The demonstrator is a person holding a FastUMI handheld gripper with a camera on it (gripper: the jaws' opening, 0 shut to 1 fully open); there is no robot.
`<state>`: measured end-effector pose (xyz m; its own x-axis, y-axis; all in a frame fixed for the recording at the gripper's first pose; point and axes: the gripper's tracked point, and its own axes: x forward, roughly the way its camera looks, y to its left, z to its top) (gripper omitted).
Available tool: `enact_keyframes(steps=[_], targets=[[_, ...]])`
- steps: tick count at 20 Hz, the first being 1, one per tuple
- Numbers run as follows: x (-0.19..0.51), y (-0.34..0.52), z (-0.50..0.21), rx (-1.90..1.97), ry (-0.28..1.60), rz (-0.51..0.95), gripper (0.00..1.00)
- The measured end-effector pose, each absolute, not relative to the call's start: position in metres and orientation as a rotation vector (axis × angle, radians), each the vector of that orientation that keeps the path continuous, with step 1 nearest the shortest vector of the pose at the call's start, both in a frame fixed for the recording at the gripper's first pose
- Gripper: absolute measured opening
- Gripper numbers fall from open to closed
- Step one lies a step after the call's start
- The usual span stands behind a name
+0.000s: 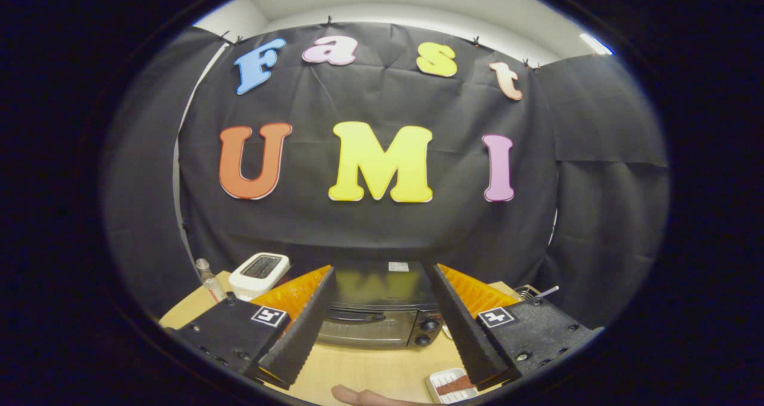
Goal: Open the toaster oven, put the food inside, and close the toaster oven door.
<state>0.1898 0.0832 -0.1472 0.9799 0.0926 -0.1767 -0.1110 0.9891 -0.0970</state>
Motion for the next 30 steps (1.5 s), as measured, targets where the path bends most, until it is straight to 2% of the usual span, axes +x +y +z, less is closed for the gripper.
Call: enact_keyframes(steps=[5,10,11,12,19,30], targets=[[0.254,0.112,-0.217,-0.148,0.295,0.135,1.00],[0.272,0.126,-0.272,-0.162,0.444,0.135,1.00],[0.280,0.130,-0.268,-0.126,0.418,0.125,1.00],[0.274,0.128,-0.271,-0.130,0.438,0.121,0.97],[0.256,0.126,-0.271,-0.071,0.380,0.143,0.98],[0.156,0.107,-0.311,-0.074,0.289,0.149,0.98]])
